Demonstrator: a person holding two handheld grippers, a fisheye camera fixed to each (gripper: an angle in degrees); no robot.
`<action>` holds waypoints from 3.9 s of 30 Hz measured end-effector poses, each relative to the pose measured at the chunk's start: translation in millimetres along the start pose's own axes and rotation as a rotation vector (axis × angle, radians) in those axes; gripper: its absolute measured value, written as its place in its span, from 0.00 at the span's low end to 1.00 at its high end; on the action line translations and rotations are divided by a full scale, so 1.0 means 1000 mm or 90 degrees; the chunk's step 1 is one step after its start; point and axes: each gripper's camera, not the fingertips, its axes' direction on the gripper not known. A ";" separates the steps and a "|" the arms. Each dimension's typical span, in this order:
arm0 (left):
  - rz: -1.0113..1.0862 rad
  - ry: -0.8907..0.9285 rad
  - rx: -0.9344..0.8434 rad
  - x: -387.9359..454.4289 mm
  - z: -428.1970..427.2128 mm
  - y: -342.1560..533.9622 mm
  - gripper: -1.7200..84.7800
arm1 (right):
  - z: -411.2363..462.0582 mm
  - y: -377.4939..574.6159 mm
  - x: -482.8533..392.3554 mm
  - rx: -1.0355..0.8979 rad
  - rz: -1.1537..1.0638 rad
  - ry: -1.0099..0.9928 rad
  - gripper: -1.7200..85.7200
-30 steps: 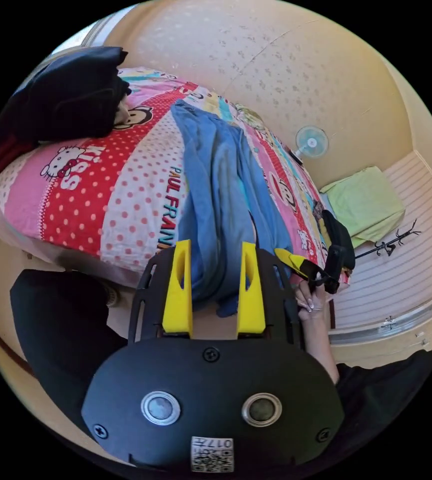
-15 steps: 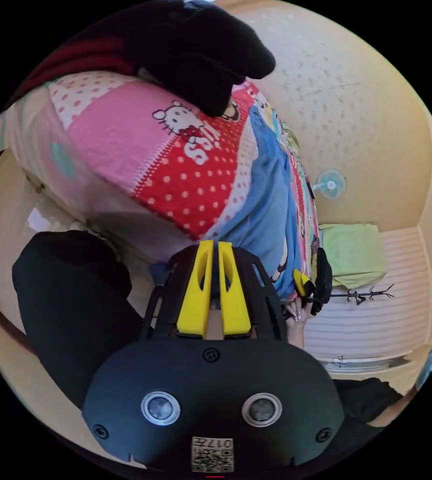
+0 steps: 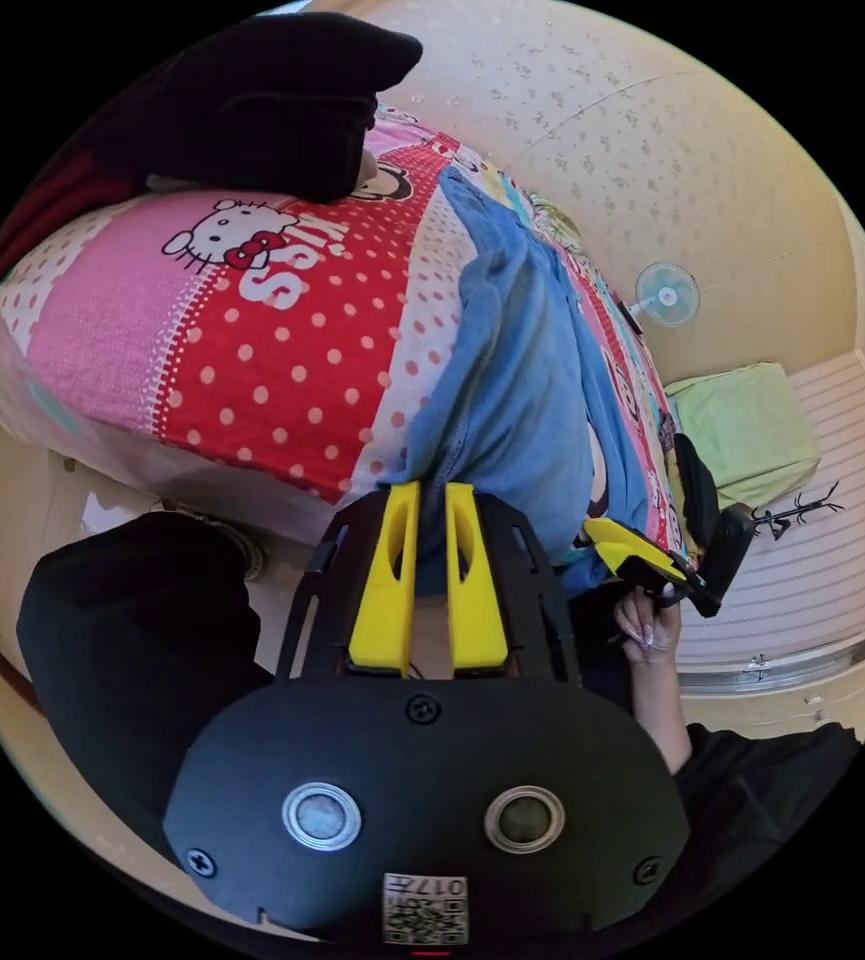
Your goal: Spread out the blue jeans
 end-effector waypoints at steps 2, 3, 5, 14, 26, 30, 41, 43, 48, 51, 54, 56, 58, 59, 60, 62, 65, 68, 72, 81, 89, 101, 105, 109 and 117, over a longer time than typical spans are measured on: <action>0.013 0.013 -0.006 0.001 -0.006 0.000 0.04 | 0.001 0.000 0.006 0.007 0.007 -0.025 0.12; 0.023 0.038 -0.014 0.002 -0.012 0.000 0.03 | 0.000 0.000 0.007 0.011 0.007 -0.029 0.12; 0.039 0.118 -0.019 0.001 -0.029 0.000 0.02 | -0.005 0.002 0.013 0.030 0.013 -0.035 0.12; -0.023 0.391 0.043 -0.054 -0.108 -0.010 0.01 | 0.017 -0.006 0.014 0.011 0.016 -0.066 0.13; -0.089 0.319 0.032 -0.077 -0.101 -0.027 0.01 | 0.089 -0.041 -0.017 -0.018 0.136 0.014 0.05; -0.057 0.358 0.016 -0.073 -0.104 -0.025 0.01 | 0.053 -0.048 -0.036 -0.037 0.042 -0.033 0.04; -0.125 0.087 -0.095 -0.062 -0.040 0.016 0.02 | 0.025 -0.031 -0.021 -0.181 0.056 0.014 0.06; -0.108 0.114 -0.075 -0.057 -0.040 0.024 0.03 | 0.005 -0.034 -0.023 -0.119 0.077 0.050 0.08; 0.025 0.167 -0.112 -0.004 -0.007 0.030 0.07 | -0.017 -0.035 -0.036 0.012 0.117 0.192 0.10; 0.094 0.213 -0.152 0.034 0.024 0.034 0.08 | 0.008 -0.035 -0.031 -0.035 0.142 0.235 0.10; 0.148 0.233 -0.193 0.067 0.052 0.043 0.08 | -0.001 -0.034 -0.037 -0.032 0.151 0.233 0.07; 0.185 0.239 -0.206 0.086 0.063 0.050 0.09 | -0.025 -0.036 -0.044 -0.030 0.126 0.186 0.06; 0.214 0.247 -0.213 0.103 0.071 0.058 0.11 | -0.052 -0.034 -0.049 -0.002 0.106 0.137 0.05; 0.230 0.257 -0.217 0.112 0.074 0.063 0.13 | -0.072 -0.032 -0.051 0.021 0.096 0.100 0.05; 0.244 0.270 -0.216 0.121 0.076 0.067 0.15 | -0.082 -0.030 -0.050 0.035 0.093 0.081 0.05; 0.264 0.291 -0.204 0.134 0.076 0.073 0.15 | -0.120 -0.020 -0.043 0.100 0.105 0.011 0.05; 0.284 0.300 -0.168 0.151 0.081 0.077 0.16 | -0.148 -0.007 -0.034 0.160 0.094 -0.081 0.04; 0.292 0.320 -0.183 0.171 0.104 0.077 0.18 | -0.160 0.003 -0.020 0.206 0.103 -0.175 0.04; 0.337 0.274 -0.138 0.203 0.119 0.085 0.18 | -0.174 0.011 -0.009 0.247 0.115 -0.237 0.04; 0.364 0.206 -0.137 0.221 0.145 0.115 0.07 | -0.189 -0.007 -0.014 0.244 0.162 -0.205 0.03; 0.289 0.247 -0.197 0.172 0.166 0.137 0.01 | -0.173 -0.054 -0.010 0.148 0.201 -0.118 0.07; 0.247 0.281 -0.167 0.139 0.156 0.128 0.02 | -0.098 -0.071 -0.035 -0.056 0.235 0.014 0.11; 0.227 0.300 -0.180 0.129 0.159 0.124 0.08 | -0.083 -0.053 -0.036 -0.083 0.230 -0.021 0.07; 0.216 0.314 -0.133 0.114 0.134 0.124 0.14 | -0.094 -0.045 -0.032 -0.028 0.246 -0.066 0.05; 0.269 0.246 -0.098 0.130 0.096 0.135 0.15 | -0.076 -0.083 -0.028 -0.019 0.259 -0.128 0.04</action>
